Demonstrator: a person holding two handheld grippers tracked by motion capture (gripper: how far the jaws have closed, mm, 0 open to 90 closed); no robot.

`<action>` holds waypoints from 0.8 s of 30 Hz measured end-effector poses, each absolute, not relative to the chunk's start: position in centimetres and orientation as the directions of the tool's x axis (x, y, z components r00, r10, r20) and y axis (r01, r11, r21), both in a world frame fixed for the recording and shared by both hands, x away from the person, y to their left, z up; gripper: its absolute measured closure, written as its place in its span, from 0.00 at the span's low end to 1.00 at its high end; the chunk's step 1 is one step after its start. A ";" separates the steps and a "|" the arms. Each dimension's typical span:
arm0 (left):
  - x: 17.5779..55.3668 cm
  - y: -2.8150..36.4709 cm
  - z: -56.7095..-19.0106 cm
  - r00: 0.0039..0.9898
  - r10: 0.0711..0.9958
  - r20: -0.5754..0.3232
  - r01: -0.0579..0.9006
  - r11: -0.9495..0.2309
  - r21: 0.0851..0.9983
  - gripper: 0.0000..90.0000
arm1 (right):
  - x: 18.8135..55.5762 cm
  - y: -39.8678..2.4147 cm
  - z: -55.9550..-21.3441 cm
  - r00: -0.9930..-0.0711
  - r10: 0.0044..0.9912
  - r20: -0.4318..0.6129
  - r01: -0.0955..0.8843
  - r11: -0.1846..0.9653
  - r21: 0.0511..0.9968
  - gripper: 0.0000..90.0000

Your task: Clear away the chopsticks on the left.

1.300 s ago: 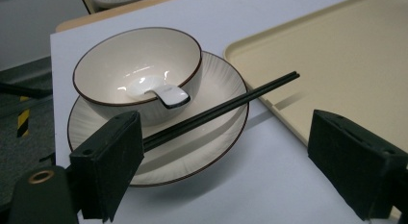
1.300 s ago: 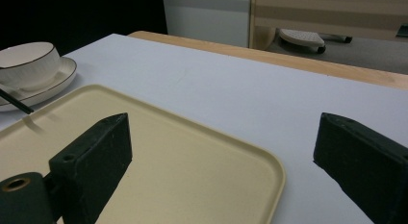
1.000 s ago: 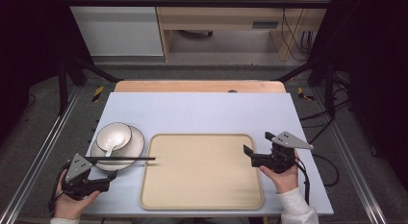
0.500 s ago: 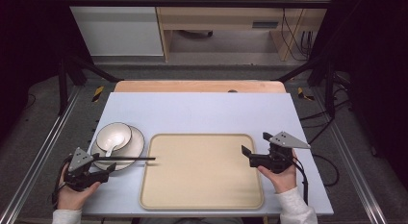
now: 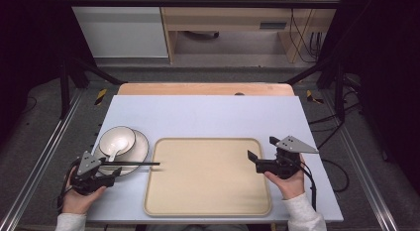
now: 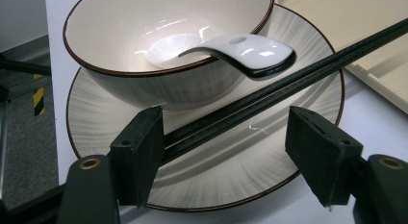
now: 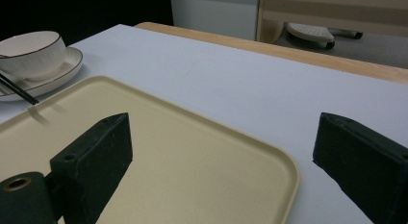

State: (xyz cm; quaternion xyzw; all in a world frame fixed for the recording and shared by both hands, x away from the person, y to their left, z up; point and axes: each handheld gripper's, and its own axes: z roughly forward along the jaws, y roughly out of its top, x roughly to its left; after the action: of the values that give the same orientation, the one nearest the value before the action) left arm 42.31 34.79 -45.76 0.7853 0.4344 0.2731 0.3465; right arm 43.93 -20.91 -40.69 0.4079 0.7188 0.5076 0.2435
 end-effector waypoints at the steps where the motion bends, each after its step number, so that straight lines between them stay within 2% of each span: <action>1: 42.3 34.8 -45.8 0.473 0.871 0.128 0.493 -0.382 0.781 0.33 | 43.9 -20.9 -40.7 -0.549 0.834 0.064 0.339 0.152 0.928 0.07; 6: 42.2 34.6 -45.8 0.473 0.871 0.135 0.504 -0.393 0.770 0.37 | 43.9 -20.9 -40.7 -0.549 0.833 0.063 0.339 0.154 0.928 0.07; 19: 42.1 34.4 -45.8 0.487 0.864 0.129 0.520 -0.405 0.752 0.61 | 43.9 -20.9 -40.7 -0.547 0.835 0.059 0.341 0.158 0.927 0.07; 24: 41.9 34.2 -45.6 0.501 0.856 0.128 0.520 -0.416 0.746 0.67 | 44.0 -21.0 -40.7 -0.547 0.835 0.058 0.340 0.159 0.927 0.07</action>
State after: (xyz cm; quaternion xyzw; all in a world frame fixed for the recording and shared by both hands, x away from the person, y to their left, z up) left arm 41.92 34.25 -45.64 0.8017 0.4290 0.2557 0.3285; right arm 43.96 -20.97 -40.73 0.4077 0.7207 0.5042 0.2452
